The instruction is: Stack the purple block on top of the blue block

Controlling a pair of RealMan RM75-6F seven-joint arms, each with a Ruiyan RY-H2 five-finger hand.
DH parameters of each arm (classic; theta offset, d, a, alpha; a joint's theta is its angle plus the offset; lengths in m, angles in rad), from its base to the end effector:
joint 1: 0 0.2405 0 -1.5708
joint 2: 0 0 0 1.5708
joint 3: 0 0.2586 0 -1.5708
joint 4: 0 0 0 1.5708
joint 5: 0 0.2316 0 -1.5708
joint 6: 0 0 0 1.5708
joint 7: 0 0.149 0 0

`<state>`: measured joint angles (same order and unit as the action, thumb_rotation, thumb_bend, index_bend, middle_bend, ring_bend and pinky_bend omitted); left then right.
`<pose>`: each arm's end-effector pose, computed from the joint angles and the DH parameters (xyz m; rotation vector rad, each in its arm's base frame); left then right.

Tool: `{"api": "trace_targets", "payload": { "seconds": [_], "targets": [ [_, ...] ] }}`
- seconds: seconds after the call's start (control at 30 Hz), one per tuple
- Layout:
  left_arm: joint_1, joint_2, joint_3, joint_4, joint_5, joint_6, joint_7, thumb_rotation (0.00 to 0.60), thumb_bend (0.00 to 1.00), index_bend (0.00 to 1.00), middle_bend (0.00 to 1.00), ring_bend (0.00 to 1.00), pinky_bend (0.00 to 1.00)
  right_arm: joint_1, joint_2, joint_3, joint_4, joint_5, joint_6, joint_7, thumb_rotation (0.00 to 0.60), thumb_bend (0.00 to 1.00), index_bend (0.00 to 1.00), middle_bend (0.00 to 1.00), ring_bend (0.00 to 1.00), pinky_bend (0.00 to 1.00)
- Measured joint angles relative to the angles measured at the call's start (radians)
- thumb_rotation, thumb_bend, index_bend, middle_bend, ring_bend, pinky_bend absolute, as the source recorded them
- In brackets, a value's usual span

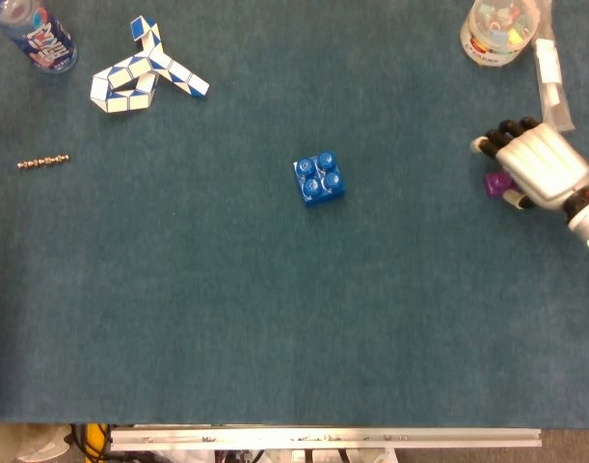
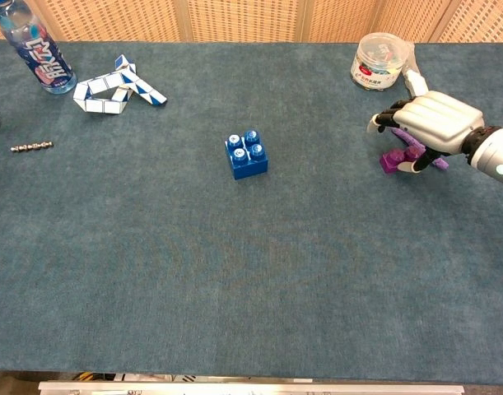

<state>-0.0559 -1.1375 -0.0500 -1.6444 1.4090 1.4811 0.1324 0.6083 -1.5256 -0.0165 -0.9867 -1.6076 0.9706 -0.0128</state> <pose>-0.3307 0.1773 0.1351 -1.3271 -0.9051 -0.7731 -0.2939 -0.3490 -0.0077 2.0592 -0.6062 0.6402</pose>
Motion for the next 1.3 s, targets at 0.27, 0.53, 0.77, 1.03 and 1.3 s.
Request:
{"api": "trace_targets", "payload": {
  "seconds": [0.27,0.53,0.77,1.03,1.3],
  "targets": [
    [0.001,0.0,0.0,-0.001,0.007,0.005,-0.003,0.6,0.17,0.2,0.18,0.19,0.31,-0.01,-0.003,-0.011,0.006,0.02,-0.017,-0.001,0.6,0.19,0.37,0.36,0.26,0.33],
    [0.006,0.001,0.001,0.003,0.003,0.007,-0.008,0.6,0.17,0.2,0.18,0.19,0.31,0.007,-0.028,-0.013,0.026,0.019,-0.028,-0.009,0.6,0.19,0.39,0.36,0.26,0.33],
    [0.009,0.004,0.002,0.006,0.003,0.007,-0.017,0.6,0.17,0.2,0.18,0.19,0.31,0.006,-0.039,-0.015,0.041,0.023,-0.022,-0.008,0.6,0.24,0.45,0.37,0.26,0.33],
    [0.012,0.004,0.003,0.009,0.007,0.01,-0.023,0.6,0.17,0.2,0.18,0.19,0.31,0.008,-0.053,-0.017,0.058,0.022,-0.016,-0.004,0.6,0.27,0.51,0.39,0.27,0.33],
    [0.013,0.007,0.003,0.007,0.007,0.01,-0.026,0.6,0.17,0.2,0.18,0.19,0.31,0.017,-0.022,-0.009,0.009,0.019,-0.001,0.009,0.6,0.3,0.53,0.42,0.31,0.36]
  ]
}}
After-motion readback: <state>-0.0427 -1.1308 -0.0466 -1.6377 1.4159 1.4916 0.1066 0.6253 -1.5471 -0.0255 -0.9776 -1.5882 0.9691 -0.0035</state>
